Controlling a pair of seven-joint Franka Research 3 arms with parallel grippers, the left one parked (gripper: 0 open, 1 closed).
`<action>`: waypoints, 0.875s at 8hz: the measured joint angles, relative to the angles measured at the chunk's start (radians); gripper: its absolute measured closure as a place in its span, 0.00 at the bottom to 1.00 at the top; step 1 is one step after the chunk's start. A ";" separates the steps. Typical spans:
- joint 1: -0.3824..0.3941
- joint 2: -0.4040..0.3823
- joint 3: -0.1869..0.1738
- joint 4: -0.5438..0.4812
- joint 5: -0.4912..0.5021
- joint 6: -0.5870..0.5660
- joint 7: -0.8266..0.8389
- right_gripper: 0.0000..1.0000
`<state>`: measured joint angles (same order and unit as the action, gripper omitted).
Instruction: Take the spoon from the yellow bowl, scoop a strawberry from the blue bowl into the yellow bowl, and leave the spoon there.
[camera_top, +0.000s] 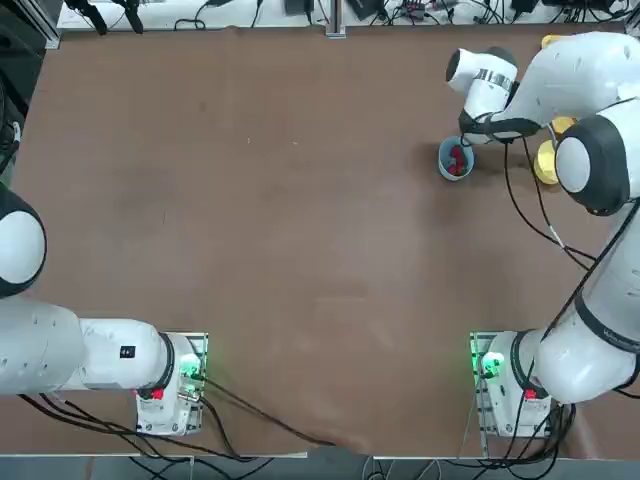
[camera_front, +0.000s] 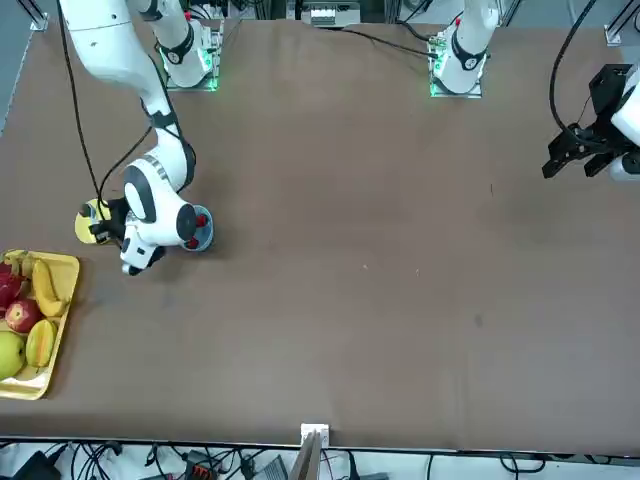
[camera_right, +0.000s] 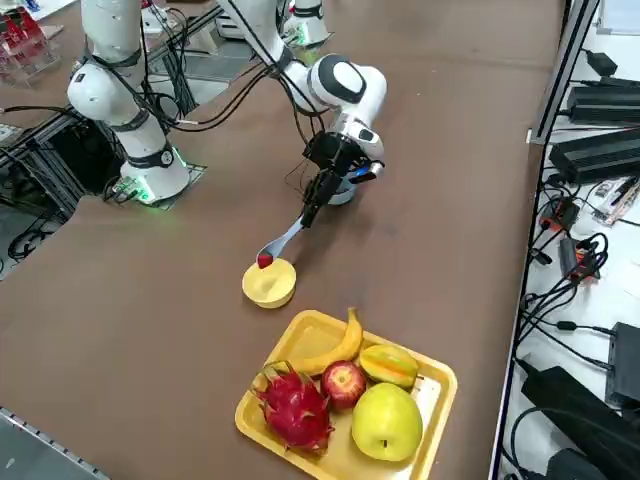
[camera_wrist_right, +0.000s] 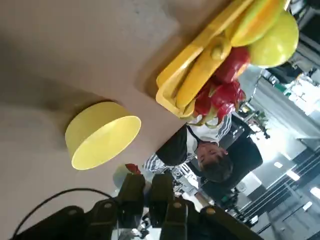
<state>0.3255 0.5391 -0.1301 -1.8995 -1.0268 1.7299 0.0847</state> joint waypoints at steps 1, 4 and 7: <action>-0.002 0.010 0.000 0.011 0.000 0.000 -0.043 0.90; -0.009 0.056 0.000 0.057 0.004 0.000 -0.172 0.90; -0.009 0.080 0.004 0.097 0.049 -0.001 -0.206 0.90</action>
<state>0.3166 0.6196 -0.1264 -1.8030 -0.9778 1.7285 -0.1212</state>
